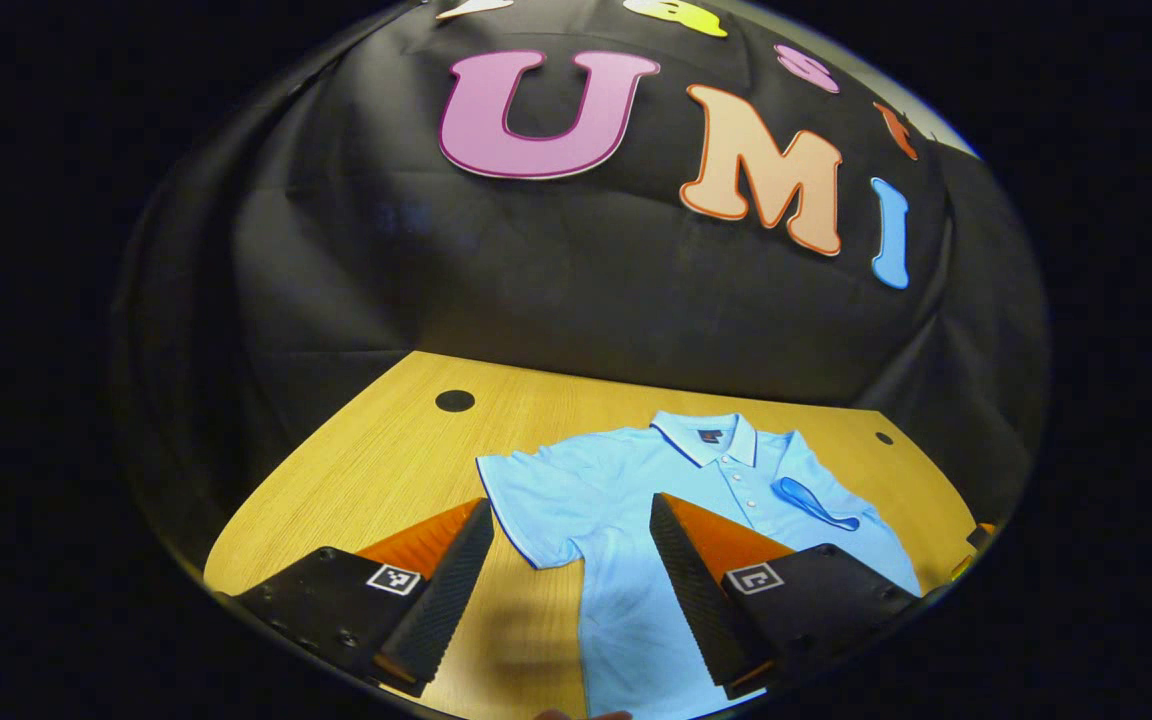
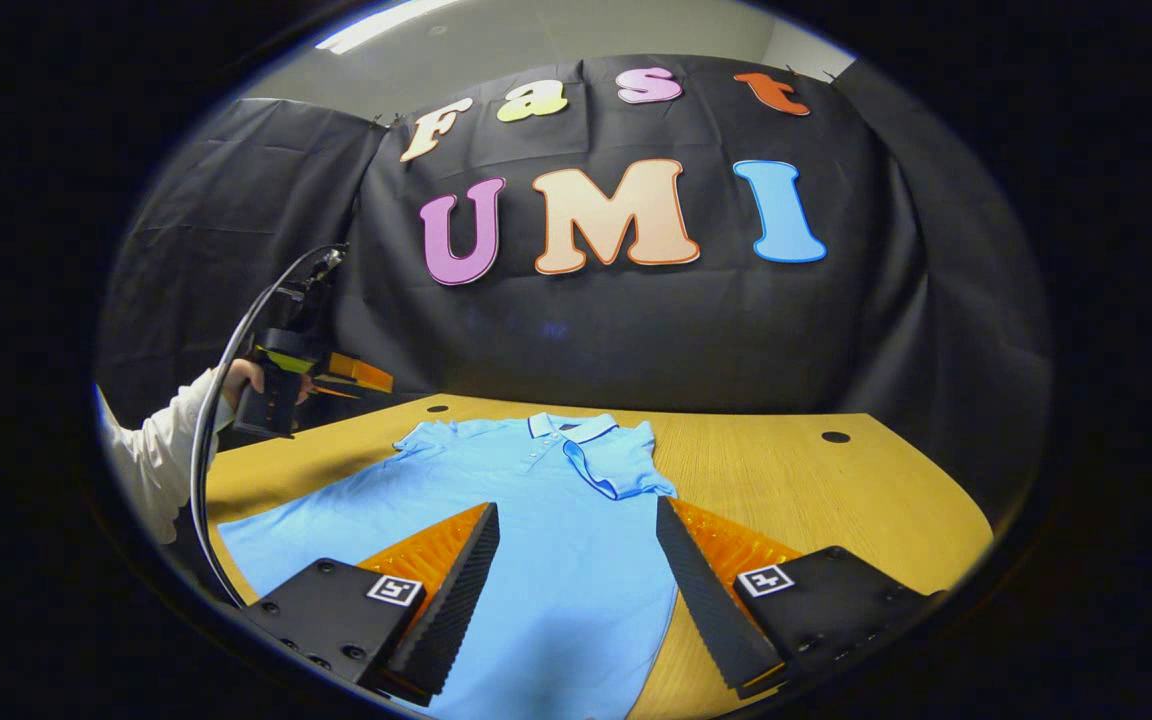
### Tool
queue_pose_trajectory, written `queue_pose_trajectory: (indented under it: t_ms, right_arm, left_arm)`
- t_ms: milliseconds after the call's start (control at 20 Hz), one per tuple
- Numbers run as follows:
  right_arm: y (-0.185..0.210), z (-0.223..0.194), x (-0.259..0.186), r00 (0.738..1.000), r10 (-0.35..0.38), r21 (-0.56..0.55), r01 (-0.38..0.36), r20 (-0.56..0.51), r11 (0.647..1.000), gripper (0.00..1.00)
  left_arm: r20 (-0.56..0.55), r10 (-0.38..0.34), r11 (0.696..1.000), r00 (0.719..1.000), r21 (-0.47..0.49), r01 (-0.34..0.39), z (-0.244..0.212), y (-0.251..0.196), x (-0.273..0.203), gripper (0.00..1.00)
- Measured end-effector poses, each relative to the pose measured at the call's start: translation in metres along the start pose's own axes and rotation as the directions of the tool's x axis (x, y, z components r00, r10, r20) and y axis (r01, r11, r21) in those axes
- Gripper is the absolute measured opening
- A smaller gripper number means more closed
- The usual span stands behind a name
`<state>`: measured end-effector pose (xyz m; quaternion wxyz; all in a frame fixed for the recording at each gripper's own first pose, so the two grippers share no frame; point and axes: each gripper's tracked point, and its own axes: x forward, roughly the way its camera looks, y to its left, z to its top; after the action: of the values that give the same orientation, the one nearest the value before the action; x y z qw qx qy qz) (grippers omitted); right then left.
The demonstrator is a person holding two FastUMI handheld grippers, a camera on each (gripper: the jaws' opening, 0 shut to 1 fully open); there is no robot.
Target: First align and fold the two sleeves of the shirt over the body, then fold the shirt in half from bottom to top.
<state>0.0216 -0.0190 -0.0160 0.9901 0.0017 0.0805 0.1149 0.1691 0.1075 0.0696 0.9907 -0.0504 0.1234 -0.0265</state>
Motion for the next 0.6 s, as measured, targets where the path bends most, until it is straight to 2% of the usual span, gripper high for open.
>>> queue_pose_trajectory:
  t_ms: [50, 250, 450, 500, 600]
  right_arm:
    - [-0.001, -0.004, 0.0, 1.0, -0.001, -0.004, 0.001, -0.01, 1.0, 0.98]
    - [-0.006, -0.01, 0.001, 0.999, -0.021, -0.013, 0.021, -0.025, 1.0, 0.98]
    - [-0.009, -0.007, -0.001, 1.0, -0.024, -0.013, 0.024, -0.017, 1.0, 0.98]
    - [-0.009, -0.006, -0.002, 1.0, -0.023, -0.011, 0.023, -0.016, 1.0, 0.98]
    - [-0.01, -0.006, -0.003, 1.0, -0.023, -0.008, 0.022, -0.014, 1.0, 0.98]
  left_arm:
    - [-0.013, 0.008, 1.0, 1.0, 0.006, -0.008, -0.002, 0.003, 0.011, 0.94]
    - [-0.077, 0.048, 0.998, 0.996, 0.035, -0.046, -0.022, 0.017, 0.051, 0.96]
    - [-0.142, 0.061, 0.997, 0.988, 0.057, -0.053, -0.047, 0.021, 0.074, 0.93]
    - [-0.155, 0.058, 0.997, 0.986, 0.057, -0.049, -0.051, 0.021, 0.077, 0.96]
    - [-0.18, 0.056, 0.998, 0.982, 0.038, -0.05, -0.058, 0.022, 0.08, 0.93]
